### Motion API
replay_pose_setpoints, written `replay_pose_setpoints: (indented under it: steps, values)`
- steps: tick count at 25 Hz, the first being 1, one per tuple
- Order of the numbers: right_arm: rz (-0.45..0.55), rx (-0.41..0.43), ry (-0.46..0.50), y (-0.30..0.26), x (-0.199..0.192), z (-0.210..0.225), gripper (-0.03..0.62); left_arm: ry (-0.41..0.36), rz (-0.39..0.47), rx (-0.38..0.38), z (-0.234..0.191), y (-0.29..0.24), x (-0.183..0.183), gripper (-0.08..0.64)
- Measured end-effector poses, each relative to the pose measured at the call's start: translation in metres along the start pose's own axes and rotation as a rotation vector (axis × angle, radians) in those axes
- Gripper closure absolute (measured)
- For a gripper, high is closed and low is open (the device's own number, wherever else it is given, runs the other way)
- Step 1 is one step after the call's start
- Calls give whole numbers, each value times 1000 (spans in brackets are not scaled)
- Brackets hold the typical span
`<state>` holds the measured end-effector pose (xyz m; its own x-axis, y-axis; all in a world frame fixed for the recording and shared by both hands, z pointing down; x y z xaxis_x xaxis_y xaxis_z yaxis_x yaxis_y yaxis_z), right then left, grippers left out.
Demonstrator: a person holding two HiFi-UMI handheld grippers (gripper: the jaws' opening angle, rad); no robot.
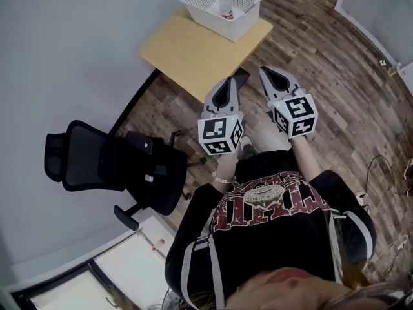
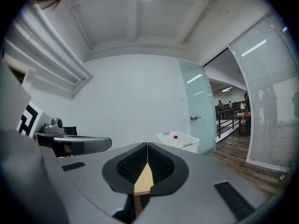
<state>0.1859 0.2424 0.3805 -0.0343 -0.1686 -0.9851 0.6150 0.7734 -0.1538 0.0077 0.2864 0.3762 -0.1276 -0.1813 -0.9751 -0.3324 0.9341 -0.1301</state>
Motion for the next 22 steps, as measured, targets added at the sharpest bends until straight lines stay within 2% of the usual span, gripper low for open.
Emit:
replay_pose_setpoints:
  steps: [22]
  values:
    - [-10,-60,8,-91,8,-4,574,13,-18,-78,-81,-55,13,512]
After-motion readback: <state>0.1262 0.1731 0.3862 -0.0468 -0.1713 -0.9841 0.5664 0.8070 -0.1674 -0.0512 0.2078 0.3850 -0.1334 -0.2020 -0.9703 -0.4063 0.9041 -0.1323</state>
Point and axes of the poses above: the fingertips, and each gripper's own axes: y backward along the fingers, z to its right, x out of its top, the point moved 10 cm from there along y, backward along the fingers, and after that the axes turned 1 degree about y, right-handed, at the moved point
